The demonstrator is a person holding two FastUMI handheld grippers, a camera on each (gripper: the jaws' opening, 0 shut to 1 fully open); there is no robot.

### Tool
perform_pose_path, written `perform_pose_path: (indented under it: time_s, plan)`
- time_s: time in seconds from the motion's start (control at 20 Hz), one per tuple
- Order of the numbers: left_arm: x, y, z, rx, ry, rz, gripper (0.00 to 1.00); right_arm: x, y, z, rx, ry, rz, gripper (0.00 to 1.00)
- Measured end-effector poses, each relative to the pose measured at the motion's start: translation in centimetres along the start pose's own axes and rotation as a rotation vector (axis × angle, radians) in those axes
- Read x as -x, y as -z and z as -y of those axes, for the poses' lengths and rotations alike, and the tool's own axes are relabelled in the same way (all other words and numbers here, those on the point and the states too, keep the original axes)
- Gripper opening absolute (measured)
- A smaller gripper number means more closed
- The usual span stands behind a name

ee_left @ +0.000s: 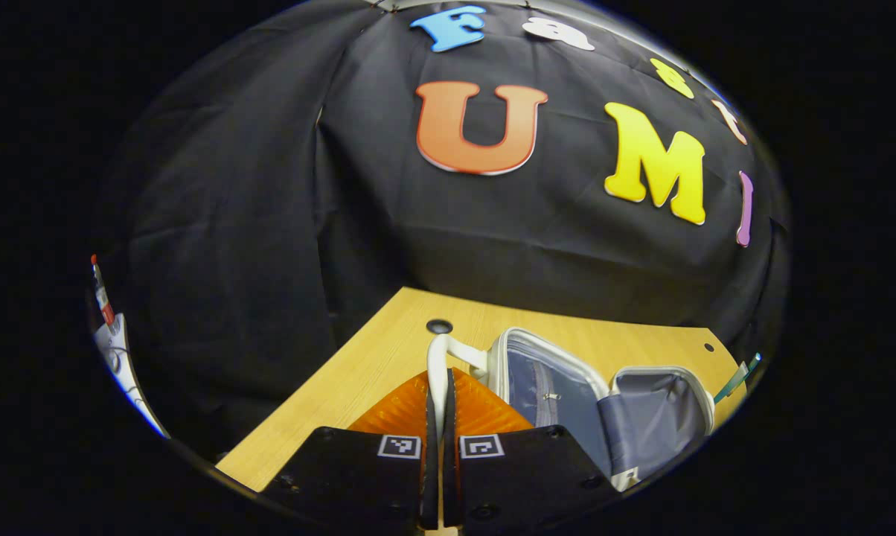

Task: First open the suitcase, pack the skin care products into it, and then close the suitcase.

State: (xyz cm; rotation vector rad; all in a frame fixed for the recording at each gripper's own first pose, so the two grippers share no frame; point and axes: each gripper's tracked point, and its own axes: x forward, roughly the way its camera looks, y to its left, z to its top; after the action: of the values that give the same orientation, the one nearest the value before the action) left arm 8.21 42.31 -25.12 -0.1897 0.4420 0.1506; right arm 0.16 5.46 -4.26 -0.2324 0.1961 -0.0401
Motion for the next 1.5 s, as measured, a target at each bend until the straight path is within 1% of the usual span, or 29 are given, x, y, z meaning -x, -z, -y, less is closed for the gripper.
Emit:
perform_pose_path:
  time_s: [0.15,0.2,0.25,0.3,0.35,0.4,0.5,0.55,0.6,0.7,0.75,0.8,0.9,0.95,1.1,1.25,1.4,1.5]
  plan:
    - [-2.9,5.6,-2.5,0.057,-0.005,-0.117,0.06,-0.1,-0.5,-0.8,0.038,0.002,0.001,0.81]
    - [-3.7,7.0,-2.3,0.072,0.001,-0.152,0.07,-0.1,-0.5,-1.1,0.043,-0.001,0.000,0.81]
    - [-4.2,8.0,-2.1,0.085,0.007,-0.180,0.07,-0.2,-0.7,-1.3,0.045,-0.001,0.000,0.81]
    - [-4.5,8.7,-2.1,0.086,-0.002,-0.196,0.08,-0.3,-0.5,-1.5,0.045,-0.002,-0.003,0.81]
    - [-4.7,9.1,-2.7,0.078,-0.028,-0.206,0.10,-0.3,-0.4,-1.7,0.043,-0.004,-0.009,0.81]
    - [-4.8,9.3,-3.6,0.068,-0.067,-0.220,0.21,-0.4,-0.1,-1.9,0.040,-0.008,-0.014,0.81]
    - [-4.3,8.5,-3.6,0.054,-0.055,-0.202,0.41,-0.6,0.1,-2.1,0.029,-0.014,-0.018,0.81]
    - [-4.0,8.0,-3.3,0.051,-0.044,-0.195,0.46,-0.6,0.1,-2.2,0.024,-0.017,-0.018,0.81]
    - [-3.5,7.4,-2.9,0.046,-0.036,-0.180,0.48,-0.6,0.2,-2.2,0.020,-0.020,-0.018,0.81]
    - [-2.3,6.1,-1.5,0.030,-0.016,-0.163,0.71,-0.6,0.1,-2.1,0.001,-0.026,-0.010,0.82]
    - [-1.5,5.2,-0.5,0.010,-0.008,-0.149,0.90,-0.6,-0.1,-1.9,-0.007,-0.027,-0.003,0.82]
    - [-0.4,4.1,0.8,-0.010,0.005,-0.127,0.96,-0.6,-0.1,-1.5,-0.016,-0.026,0.006,0.81]
    - [2.0,1.4,4.0,-0.019,0.011,-0.064,0.97,-0.3,0.3,-0.4,-0.033,-0.023,0.023,0.81]
    - [3.3,0.3,5.3,-0.022,-0.005,-0.036,0.98,-0.1,0.6,0.3,-0.040,-0.022,0.029,0.81]
    - [6.8,-1.8,11.3,-0.030,0.010,0.050,0.98,0.2,2.7,1.9,-0.065,-0.041,0.001,0.81]
    - [9.8,-2.6,17.4,-0.049,0.015,0.098,0.98,0.3,4.3,4.3,-0.093,-0.051,-0.009,0.81]
    - [12.3,-2.4,24.7,-0.077,0.039,0.137,0.98,0.1,6.2,7.1,-0.107,-0.054,-0.018,0.81]
    - [13.5,-0.8,30.7,-0.089,0.104,0.126,0.98,-0.1,7.6,9.2,-0.117,-0.050,-0.028,0.81]
